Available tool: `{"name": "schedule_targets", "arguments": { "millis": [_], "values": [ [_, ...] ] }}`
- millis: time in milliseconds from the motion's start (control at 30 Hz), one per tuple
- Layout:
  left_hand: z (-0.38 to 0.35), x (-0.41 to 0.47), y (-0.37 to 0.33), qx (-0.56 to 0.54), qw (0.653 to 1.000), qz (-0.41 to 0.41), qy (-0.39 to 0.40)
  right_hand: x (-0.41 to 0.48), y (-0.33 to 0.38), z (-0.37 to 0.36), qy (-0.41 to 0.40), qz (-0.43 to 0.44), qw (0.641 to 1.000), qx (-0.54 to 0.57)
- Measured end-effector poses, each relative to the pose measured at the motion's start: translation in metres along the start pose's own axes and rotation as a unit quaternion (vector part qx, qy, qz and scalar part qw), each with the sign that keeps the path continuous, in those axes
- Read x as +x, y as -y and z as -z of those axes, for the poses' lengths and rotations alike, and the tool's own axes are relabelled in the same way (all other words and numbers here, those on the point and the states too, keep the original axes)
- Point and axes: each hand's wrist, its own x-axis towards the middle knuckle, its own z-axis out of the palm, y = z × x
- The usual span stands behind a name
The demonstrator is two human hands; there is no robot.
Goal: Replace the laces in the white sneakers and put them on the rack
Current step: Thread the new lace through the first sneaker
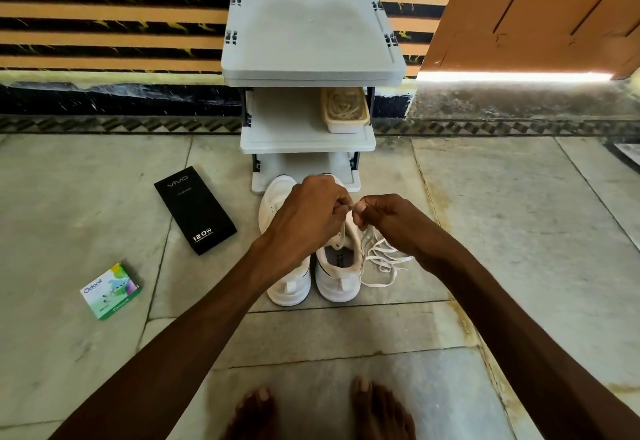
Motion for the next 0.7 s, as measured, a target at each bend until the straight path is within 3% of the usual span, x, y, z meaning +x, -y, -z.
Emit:
{"name": "schedule_targets", "arguments": {
  "millis": [533, 700],
  "values": [
    [0.005, 0.009, 0.125, 0.053, 0.985, 0.156, -0.060, -0.010, 0.019, 0.017, -0.013, 0.039, 0.998, -0.048],
    [-0.002, 0.007, 0.139, 0.089, 0.975, 0.198, -0.047, -0.011, 0.025, 0.017, -0.006, 0.039, 0.998, -0.040]
  ]
}}
